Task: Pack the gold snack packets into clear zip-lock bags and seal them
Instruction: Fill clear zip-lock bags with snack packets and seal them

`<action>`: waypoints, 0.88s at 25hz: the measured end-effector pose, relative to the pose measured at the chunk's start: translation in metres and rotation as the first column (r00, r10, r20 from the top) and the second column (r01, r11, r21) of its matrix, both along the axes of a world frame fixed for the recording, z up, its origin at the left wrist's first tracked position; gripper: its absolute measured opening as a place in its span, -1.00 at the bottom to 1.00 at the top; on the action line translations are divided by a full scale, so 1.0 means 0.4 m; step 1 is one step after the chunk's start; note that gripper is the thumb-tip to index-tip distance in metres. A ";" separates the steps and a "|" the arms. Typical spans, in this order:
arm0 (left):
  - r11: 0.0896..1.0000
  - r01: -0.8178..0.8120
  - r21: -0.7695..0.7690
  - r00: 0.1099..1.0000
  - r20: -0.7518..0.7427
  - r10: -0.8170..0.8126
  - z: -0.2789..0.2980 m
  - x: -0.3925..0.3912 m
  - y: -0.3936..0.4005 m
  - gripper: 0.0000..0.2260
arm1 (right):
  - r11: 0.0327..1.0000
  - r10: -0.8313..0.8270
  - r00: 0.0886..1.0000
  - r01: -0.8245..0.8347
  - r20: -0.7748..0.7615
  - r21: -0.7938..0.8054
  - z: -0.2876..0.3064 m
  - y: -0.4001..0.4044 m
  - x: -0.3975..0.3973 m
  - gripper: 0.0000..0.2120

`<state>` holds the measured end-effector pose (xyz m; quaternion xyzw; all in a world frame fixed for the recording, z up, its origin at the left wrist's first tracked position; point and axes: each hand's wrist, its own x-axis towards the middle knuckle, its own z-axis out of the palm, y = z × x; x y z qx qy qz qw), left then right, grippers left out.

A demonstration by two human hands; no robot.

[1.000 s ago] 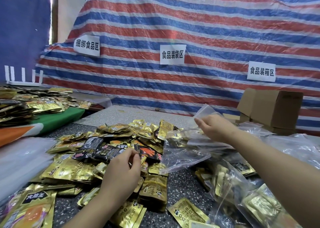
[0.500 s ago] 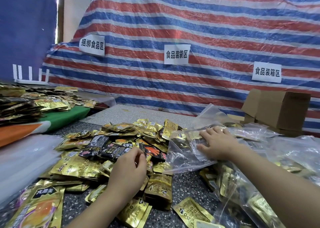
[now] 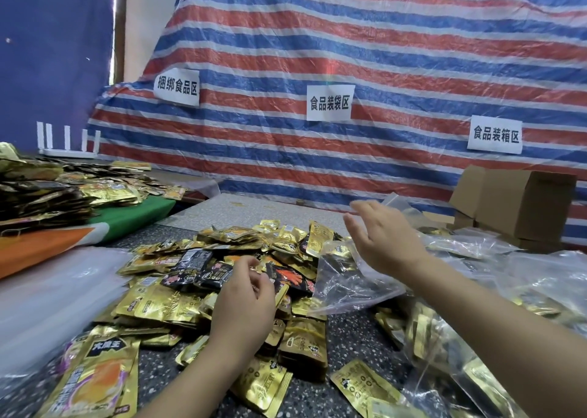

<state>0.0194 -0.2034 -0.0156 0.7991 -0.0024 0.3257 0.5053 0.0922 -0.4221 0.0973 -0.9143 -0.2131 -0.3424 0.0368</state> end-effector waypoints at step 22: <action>0.842 -0.329 0.427 0.929 -0.012 0.369 0.148 0.011 0.320 -0.90 | 0.908 0.301 0.953 -0.282 -0.016 0.309 0.014 0.203 -0.200 -0.78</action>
